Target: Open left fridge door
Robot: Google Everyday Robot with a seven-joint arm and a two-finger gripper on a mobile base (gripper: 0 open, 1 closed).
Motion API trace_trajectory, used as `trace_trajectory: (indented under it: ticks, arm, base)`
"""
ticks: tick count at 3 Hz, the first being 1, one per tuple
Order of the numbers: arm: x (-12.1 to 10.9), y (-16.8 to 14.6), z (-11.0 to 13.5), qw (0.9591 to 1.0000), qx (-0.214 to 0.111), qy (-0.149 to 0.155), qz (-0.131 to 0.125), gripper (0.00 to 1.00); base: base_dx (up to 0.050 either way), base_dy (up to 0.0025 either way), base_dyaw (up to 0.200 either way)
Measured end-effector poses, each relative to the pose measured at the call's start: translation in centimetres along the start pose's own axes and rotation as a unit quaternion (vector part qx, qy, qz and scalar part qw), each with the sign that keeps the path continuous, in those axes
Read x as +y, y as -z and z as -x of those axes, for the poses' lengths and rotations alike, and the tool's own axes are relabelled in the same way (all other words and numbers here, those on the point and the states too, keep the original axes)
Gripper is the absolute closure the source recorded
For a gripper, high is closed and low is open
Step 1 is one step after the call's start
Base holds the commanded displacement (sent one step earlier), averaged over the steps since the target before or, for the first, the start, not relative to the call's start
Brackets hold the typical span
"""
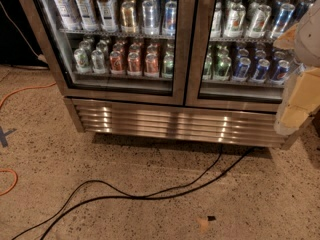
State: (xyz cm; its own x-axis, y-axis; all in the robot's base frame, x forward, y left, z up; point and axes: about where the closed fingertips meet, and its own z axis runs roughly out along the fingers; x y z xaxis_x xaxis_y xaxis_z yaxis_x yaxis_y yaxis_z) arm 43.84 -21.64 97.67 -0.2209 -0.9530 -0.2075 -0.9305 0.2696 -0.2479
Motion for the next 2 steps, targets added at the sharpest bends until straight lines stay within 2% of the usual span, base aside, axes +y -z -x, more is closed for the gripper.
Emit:
trace_trajectory:
  ticks: [1, 2]
  arm:
    - [0.0, 0.0, 0.0, 1.0, 0.0, 0.0, 0.0, 0.0]
    - [0.3, -0.8, 2.2, 0.9984, -0.048, 0.01, 0.026, 0.0]
  base:
    - [0.0, 0.0, 0.0]
    - [0.0, 0.0, 0.0]
